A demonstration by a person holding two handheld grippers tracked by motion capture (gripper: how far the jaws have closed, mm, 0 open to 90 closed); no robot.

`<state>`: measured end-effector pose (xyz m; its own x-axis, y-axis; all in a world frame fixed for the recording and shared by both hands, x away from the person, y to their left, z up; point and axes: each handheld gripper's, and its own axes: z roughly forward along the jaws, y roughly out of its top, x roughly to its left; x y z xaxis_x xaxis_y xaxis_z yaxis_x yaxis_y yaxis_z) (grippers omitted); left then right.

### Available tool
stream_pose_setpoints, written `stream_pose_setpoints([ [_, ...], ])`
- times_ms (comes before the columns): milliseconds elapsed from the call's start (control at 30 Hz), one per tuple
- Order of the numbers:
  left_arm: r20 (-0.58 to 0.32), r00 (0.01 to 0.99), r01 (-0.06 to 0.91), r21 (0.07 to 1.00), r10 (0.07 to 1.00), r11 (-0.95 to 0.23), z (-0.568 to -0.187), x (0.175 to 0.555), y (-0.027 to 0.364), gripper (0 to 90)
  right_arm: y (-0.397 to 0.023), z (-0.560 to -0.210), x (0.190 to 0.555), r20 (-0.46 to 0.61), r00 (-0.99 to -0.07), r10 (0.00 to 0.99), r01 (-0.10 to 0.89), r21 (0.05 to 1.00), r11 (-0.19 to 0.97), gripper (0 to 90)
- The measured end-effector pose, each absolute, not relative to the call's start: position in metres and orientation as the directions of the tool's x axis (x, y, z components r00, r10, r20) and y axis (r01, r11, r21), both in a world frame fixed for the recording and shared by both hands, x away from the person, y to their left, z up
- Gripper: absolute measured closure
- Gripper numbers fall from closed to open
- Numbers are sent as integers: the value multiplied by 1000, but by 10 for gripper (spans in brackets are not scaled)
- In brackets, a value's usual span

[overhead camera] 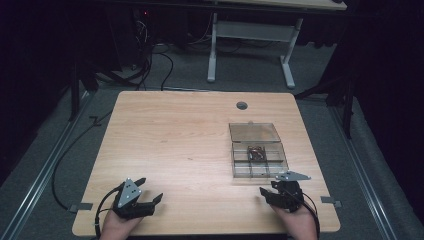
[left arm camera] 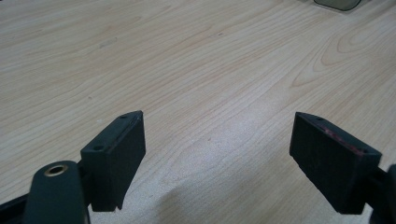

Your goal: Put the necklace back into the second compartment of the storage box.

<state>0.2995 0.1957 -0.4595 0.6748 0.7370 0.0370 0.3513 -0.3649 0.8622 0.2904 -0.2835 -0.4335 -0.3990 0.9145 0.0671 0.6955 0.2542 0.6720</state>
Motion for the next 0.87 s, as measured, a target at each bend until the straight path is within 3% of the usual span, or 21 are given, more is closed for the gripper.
stream_pose_setpoints([
  [400, 39, 670, 340, 871, 742, -353, -459, 298, 196, 193, -287, -453, 280, 29, -385, 922, 507, 841, 186, 460],
  [867, 65, 663, 337, 864, 746, -374, -460, 297, 193, 200, -290, -453, 273, 38, -343, 938, 487, 862, 144, 460],
])
